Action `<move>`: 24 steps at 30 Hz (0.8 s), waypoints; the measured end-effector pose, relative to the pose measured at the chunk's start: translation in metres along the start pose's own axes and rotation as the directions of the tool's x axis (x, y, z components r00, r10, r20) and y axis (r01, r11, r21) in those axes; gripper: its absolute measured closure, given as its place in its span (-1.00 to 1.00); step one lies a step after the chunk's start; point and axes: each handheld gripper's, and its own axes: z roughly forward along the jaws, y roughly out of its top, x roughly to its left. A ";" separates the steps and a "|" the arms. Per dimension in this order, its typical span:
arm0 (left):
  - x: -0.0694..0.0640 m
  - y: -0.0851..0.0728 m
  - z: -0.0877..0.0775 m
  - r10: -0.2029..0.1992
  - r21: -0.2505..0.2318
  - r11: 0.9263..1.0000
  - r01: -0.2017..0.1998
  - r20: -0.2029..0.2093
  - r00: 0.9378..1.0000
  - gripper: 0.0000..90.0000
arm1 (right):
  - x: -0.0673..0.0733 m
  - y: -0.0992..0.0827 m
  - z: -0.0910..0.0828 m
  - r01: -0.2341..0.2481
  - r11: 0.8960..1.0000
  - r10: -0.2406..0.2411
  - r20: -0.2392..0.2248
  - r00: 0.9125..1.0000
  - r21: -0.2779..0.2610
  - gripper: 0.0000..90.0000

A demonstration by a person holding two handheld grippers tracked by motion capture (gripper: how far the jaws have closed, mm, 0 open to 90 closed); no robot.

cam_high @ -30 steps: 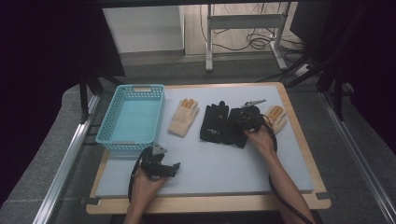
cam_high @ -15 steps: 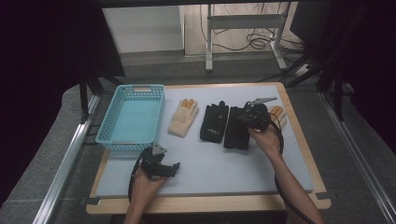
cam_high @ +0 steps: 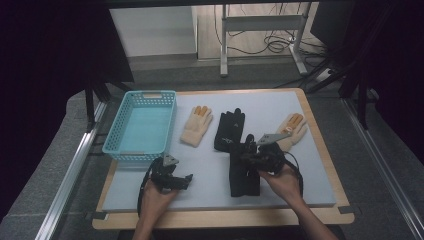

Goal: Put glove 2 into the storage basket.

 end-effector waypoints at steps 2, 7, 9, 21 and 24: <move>0.000 0.000 0.000 -0.001 0.000 1.000 0.001 0.000 1.000 -0.89 | 0.007 -0.010 0.005 0.005 1.000 -0.005 -0.013 1.000 0.021 0.83; 0.000 0.000 0.000 0.003 0.003 1.000 -0.003 0.001 1.000 -0.89 | 0.013 -0.029 0.018 0.015 0.998 -0.014 -0.020 1.000 0.068 0.71; 0.000 0.000 0.000 0.003 0.003 1.000 -0.003 0.001 1.000 -0.89 | 0.008 -0.031 0.018 0.002 0.999 -0.002 -0.011 1.000 0.042 0.41; 0.000 0.000 0.000 0.003 0.004 1.000 -0.003 0.001 1.000 -0.89 | -0.051 0.014 0.028 -0.027 1.000 0.027 0.092 0.995 -0.011 0.44; 0.000 0.000 0.000 0.004 0.005 1.000 -0.004 0.001 1.000 -0.89 | -0.059 0.024 0.036 -0.027 1.000 0.029 0.103 0.994 -0.013 0.44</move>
